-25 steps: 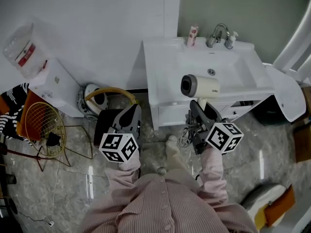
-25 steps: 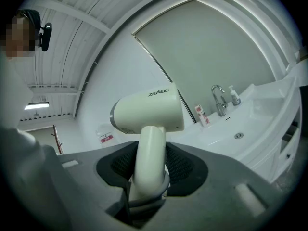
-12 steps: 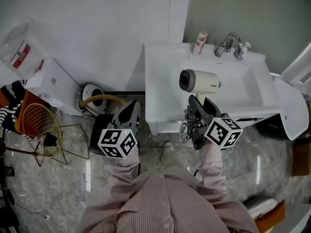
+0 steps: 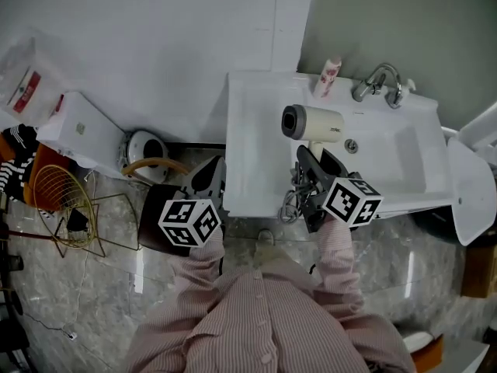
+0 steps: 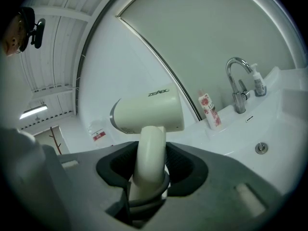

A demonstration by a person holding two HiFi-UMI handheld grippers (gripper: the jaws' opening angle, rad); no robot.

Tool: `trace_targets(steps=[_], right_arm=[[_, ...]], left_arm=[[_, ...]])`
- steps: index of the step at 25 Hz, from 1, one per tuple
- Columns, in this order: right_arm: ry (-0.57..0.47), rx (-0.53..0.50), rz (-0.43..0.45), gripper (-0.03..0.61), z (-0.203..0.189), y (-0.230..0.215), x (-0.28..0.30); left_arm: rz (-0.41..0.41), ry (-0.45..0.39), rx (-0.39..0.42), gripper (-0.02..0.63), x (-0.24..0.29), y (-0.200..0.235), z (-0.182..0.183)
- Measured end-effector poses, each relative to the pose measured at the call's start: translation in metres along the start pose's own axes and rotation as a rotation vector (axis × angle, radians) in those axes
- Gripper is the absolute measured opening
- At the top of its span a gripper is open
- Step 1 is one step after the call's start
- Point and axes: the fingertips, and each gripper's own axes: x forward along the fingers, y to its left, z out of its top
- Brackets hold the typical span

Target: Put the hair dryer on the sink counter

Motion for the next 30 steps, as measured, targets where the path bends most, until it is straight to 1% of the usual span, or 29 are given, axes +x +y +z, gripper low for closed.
trace_targets(steps=[7,17,26,30], right_arm=[[0.061,0.015,0.004,0.164,0.005,-0.033,0.038],[0.144,0.034,0.009,0.164,-0.001,-0.062,0.086],[0.265,0.038,-0.029,0.164,-0.023,-0.090,0.141],[0.325,0.041,-0.050,0.164,-0.037,-0.105,0.166]], left_arm=[[0.035,0.022,-0.023,-0.003,0.040,0.012,-0.003],[0.048,0.060,-0.065,-0.003,0.082,0.024,-0.011],[0.050,0.148,-0.120,-0.003,0.122,0.050,-0.028],[0.053,0.206,-0.124,-0.003,0.143,0.062,-0.041]])
